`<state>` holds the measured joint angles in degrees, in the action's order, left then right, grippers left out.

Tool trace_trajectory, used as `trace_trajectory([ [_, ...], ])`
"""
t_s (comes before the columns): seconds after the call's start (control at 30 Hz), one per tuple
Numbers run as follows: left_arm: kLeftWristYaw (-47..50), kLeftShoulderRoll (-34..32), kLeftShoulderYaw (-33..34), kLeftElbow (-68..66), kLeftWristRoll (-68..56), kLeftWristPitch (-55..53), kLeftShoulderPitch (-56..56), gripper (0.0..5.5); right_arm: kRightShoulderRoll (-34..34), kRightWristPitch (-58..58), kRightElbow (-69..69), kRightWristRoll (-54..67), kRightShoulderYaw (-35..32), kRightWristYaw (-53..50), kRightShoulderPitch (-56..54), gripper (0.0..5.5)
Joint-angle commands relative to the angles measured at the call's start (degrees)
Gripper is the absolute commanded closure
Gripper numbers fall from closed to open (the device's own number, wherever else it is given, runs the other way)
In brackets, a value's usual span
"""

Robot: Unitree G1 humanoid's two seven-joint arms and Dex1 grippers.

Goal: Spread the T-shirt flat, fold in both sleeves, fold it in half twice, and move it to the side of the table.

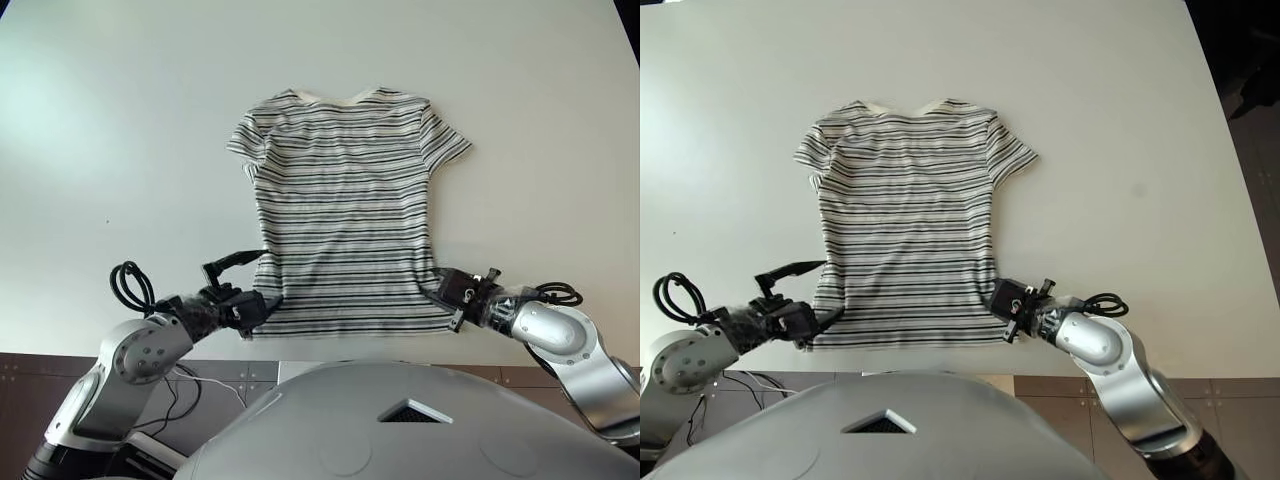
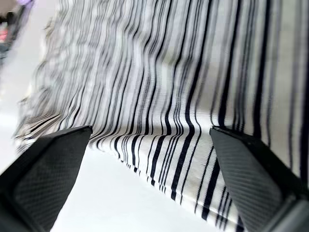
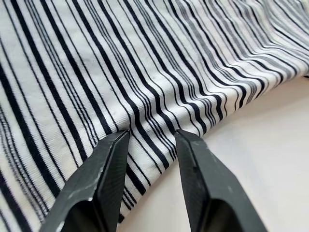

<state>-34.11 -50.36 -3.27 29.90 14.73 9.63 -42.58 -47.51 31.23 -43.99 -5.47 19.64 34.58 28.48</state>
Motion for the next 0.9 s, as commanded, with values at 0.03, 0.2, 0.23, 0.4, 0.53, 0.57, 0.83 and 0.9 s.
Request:
trace_trajectory([
  [0.03,-7.6,-4.2,0.1,0.6,-2.8,-2.1,-7.7,0.96,-1.6,0.3,1.6,1.9,-4.4,1.5,2.5,3.78],
  [0.2,-6.8,-1.3,9.7,6.1,-13.7,-10.9,3.0,0.96,1.1,4.4,-4.2,18.5,-17.1,8.4,-6.3,3.78],
  [0.23,-7.0,-1.1,12.1,7.5,-16.1,-13.1,4.9,0.96,1.4,5.2,-5.0,22.5,-19.1,9.9,-8.3,3.78],
  [0.4,-9.4,-2.1,18.0,7.7,-24.0,-20.5,13.7,0.96,2.6,4.6,-2.8,23.5,-12.8,10.6,-17.0,3.78],
  [0.53,1.7,-0.5,5.0,-12.2,-1.7,-17.9,28.5,0.96,8.1,2.6,10.2,13.5,-2.8,4.2,-27.9,3.78],
  [0.57,3.4,1.6,2.0,-16.2,0.9,-17.3,32.1,0.96,8.1,0.4,14.3,9.9,-0.1,3.8,-29.3,3.78],
  [0.83,7.6,7.6,-3.4,-29.3,4.9,-11.8,39.8,0.96,10.8,-3.7,20.0,5.1,4.7,4.8,-31.4,3.78],
  [0.9,6.9,6.6,-3.5,-30.1,5.2,-11.5,39.1,0.96,11.0,-3.7,20.1,4.8,4.6,4.7,-30.9,3.78],
])
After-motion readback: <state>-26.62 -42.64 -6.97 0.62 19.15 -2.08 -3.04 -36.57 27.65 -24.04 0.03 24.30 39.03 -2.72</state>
